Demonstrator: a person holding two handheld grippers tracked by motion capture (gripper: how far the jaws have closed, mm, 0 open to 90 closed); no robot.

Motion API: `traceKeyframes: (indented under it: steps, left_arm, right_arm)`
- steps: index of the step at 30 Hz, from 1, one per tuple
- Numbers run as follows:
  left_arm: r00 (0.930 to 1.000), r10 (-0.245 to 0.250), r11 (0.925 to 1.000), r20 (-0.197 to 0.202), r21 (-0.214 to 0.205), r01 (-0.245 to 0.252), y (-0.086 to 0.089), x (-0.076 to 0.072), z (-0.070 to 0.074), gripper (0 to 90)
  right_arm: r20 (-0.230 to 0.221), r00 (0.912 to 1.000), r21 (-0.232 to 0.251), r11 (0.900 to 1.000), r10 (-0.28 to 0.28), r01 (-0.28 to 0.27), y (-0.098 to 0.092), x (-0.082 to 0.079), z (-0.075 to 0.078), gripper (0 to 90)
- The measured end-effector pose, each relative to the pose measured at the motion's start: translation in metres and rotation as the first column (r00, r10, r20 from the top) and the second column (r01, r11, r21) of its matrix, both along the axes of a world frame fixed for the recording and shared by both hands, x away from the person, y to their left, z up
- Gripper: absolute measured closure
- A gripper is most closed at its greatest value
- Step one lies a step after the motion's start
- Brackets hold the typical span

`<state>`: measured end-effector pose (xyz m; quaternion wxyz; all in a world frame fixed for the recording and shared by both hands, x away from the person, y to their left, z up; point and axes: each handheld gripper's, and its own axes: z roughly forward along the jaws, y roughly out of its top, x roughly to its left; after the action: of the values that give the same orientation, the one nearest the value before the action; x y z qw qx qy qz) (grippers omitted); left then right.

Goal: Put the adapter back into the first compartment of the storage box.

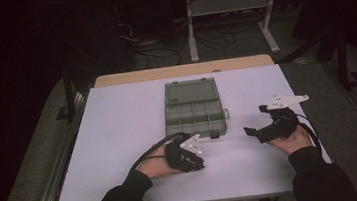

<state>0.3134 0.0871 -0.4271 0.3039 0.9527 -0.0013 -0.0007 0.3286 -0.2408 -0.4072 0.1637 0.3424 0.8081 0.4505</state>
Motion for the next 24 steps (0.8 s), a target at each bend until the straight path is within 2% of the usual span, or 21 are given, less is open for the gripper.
traceKeyframes:
  steps: [8, 12, 16, 24]
  left_arm:
    - [0.9995, 0.028, 0.9991, 0.016, -0.033, -0.027, 0.011, 0.003, 0.012, 76.2]
    - [0.9990, 0.028, 0.9995, 0.034, -0.017, -0.028, 0.015, 0.005, 0.017, 76.2]
    - [0.9981, 0.037, 0.9991, 0.049, -0.021, -0.036, 0.022, 0.008, 0.027, 76.3]
    - [0.9962, 0.063, 0.9968, 0.059, -0.053, -0.060, 0.034, 0.014, 0.044, 76.3]
  right_arm:
    - [0.000, 1.0000, 0.000, 1.0000, 0.001, -0.001, 0.000, 0.000, 0.000, 0.0]
    - [0.000, 1.0000, -0.001, 1.0000, 0.001, -0.001, 0.000, 0.000, 0.000, 0.0]
    - [0.000, 1.0000, -0.002, 1.0000, 0.003, -0.003, 0.001, 0.000, 0.000, 0.0]
    - [0.003, 1.0000, -0.002, 1.0000, 0.002, -0.002, 0.000, 0.000, 0.000, 0.0]
